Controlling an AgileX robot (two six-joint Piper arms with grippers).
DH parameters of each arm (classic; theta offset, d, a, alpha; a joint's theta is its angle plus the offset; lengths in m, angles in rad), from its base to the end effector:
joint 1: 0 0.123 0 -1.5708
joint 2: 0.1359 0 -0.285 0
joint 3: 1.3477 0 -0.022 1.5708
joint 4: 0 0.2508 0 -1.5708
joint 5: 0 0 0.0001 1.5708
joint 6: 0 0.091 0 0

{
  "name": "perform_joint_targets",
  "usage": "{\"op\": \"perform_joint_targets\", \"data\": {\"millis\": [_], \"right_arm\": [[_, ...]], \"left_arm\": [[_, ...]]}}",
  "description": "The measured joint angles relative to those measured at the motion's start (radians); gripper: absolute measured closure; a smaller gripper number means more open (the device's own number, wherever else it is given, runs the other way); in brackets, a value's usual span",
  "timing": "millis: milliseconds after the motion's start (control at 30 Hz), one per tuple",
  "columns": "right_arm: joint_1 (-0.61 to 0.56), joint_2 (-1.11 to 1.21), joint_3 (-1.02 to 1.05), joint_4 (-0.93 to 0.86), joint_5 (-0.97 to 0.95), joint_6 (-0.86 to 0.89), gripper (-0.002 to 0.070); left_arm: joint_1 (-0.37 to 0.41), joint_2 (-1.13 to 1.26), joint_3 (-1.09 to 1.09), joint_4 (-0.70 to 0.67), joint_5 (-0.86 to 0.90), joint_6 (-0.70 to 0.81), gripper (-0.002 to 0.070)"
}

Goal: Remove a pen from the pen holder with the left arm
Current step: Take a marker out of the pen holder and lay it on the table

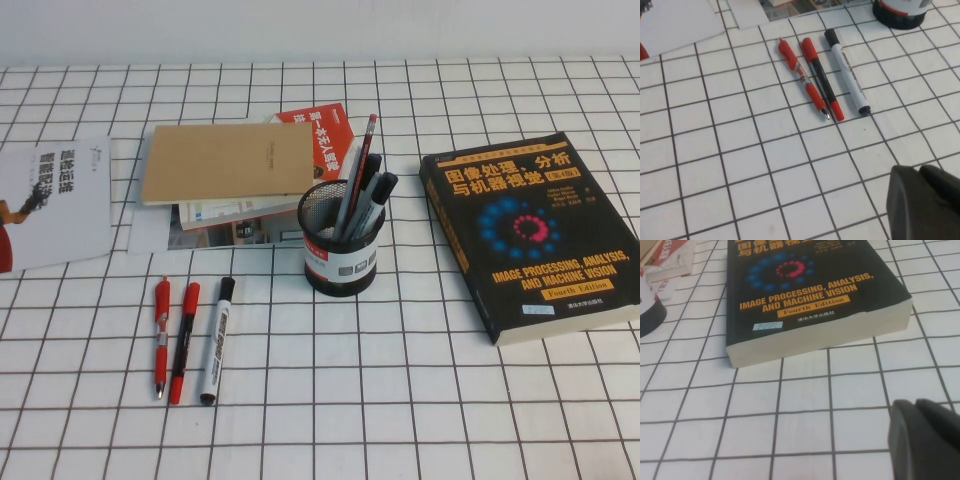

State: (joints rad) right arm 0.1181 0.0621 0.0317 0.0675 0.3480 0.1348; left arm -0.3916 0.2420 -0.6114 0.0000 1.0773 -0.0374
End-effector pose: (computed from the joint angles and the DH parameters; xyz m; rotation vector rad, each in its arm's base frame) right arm 0.0562 0.0088 0.1678 0.0619 1.9306 0.2339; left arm 0.0226 -0.0093 0.3055 0.3879 2.1674 -0.2411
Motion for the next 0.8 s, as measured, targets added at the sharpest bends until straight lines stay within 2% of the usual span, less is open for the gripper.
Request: {"op": "perform_joint_targets", "data": {"millis": [200,333,567,800], "right_arm": [[0.0,0.0,0.0,0.0,0.0,0.0,0.0692],[0.0,0.0,0.0,0.0,0.0,0.0,0.0692],[0.0,0.0,0.0,0.0,0.0,0.0,0.0692],[0.0,0.0,0.0,0.0,0.0,0.0,0.0692]], "left_arm": [[0.0,-0.002,0.019,0.04,-0.004,0.0,0.0676],[0.011,-0.042,0.117,0.069,-0.146,0.0,0.0676],[0.143,-0.232,0.39,0.08,-0.57,0.0,0.0676],[0.25,-0.253,0.559,0.085,-0.652,-0.055,0.0676]]}}
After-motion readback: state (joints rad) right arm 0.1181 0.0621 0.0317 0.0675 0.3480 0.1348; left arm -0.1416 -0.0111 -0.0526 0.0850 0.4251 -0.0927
